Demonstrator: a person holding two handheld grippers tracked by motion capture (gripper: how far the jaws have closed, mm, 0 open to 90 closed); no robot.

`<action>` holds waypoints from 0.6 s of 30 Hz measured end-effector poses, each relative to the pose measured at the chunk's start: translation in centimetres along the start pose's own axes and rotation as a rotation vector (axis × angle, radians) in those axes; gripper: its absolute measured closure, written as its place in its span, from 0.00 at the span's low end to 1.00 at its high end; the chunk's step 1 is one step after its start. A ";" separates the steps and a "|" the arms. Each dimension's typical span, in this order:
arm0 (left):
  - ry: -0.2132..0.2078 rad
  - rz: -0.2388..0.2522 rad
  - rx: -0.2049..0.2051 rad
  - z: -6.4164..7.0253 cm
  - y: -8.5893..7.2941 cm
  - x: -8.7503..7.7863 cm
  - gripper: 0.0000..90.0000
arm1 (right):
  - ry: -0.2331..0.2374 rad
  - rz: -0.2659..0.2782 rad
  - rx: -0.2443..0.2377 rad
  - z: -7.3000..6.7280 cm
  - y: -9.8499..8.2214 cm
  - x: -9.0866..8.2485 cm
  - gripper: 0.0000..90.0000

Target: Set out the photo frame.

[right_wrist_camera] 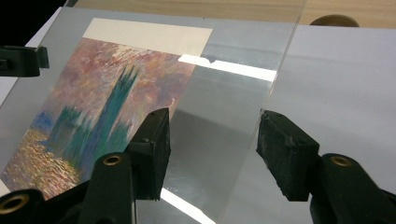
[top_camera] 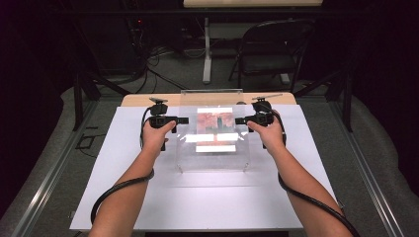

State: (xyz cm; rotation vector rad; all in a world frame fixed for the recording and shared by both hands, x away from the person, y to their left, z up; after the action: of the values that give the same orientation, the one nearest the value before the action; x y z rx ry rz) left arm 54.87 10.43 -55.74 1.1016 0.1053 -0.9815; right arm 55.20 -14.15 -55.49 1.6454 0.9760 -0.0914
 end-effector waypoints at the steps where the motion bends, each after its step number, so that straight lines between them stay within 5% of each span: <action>1: 0.000 0.003 0.002 0.1 0.0 -0.1 0.57 | -0.001 0.006 -0.005 -0.1 0.0 -0.1 0.49; 18: -0.027 0.063 0.064 1.7 0.4 -2.9 0.62 | -0.022 0.079 -0.099 -1.8 0.7 -2.6 0.51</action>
State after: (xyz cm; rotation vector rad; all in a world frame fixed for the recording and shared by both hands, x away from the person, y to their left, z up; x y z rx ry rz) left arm 52.78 10.90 -53.15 1.1435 0.0171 -0.9486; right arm 53.20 -14.08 -52.94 1.5863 0.8841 -0.0077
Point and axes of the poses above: each handheld gripper's, and its own axes: x roughly forward along the jaws, y roughly out of its top, z roughly to its right, the point moved 10 cm from there along x, roughly forward along the jaws, and after that the axes turned 9 degrees about z, right-handed, at the moved point
